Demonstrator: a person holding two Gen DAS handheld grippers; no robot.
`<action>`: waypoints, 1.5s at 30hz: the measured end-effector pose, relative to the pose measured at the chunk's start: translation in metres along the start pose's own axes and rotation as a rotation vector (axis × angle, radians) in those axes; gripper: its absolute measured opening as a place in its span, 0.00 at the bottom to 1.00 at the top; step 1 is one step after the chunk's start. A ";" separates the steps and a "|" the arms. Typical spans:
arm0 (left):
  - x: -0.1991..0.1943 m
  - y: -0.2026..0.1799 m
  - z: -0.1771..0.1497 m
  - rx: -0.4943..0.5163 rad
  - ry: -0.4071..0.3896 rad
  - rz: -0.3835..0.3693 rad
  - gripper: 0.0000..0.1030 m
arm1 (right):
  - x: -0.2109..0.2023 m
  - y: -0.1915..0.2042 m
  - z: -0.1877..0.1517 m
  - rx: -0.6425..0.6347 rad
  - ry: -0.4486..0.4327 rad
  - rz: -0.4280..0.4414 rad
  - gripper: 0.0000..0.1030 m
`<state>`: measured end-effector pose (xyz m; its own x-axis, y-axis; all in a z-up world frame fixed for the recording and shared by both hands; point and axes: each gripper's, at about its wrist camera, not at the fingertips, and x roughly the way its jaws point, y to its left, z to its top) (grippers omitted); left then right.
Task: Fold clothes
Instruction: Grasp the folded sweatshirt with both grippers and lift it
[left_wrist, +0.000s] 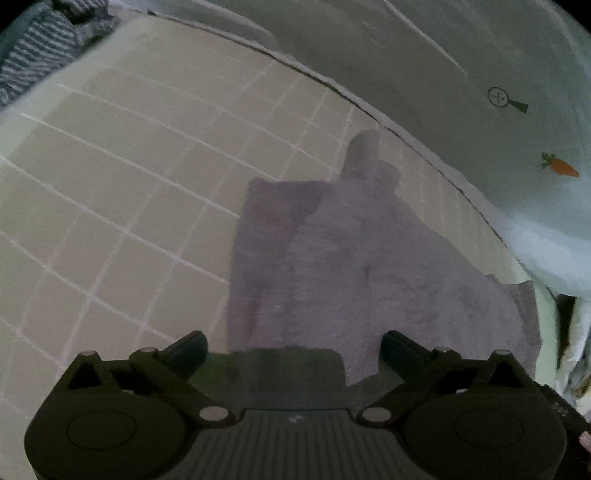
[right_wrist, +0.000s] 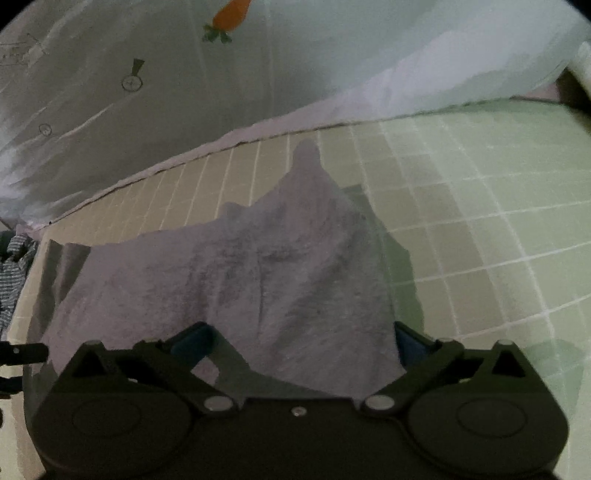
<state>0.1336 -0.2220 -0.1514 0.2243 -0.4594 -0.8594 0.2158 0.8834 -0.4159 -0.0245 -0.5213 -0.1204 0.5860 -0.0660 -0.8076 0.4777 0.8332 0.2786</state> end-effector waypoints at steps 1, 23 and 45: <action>0.001 -0.002 0.001 0.007 0.001 -0.007 1.00 | 0.003 0.000 0.002 0.002 0.009 0.007 1.00; -0.039 0.011 -0.043 -0.154 -0.023 -0.204 0.33 | -0.008 0.028 0.003 0.136 0.017 0.211 0.26; -0.062 -0.256 -0.128 0.311 -0.001 -0.595 0.33 | -0.250 -0.157 -0.061 0.409 -0.425 0.033 0.24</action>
<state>-0.0572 -0.4074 -0.0296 -0.0166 -0.8600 -0.5100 0.5665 0.4122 -0.7136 -0.2860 -0.6021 0.0065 0.7754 -0.3286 -0.5393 0.6190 0.5644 0.5462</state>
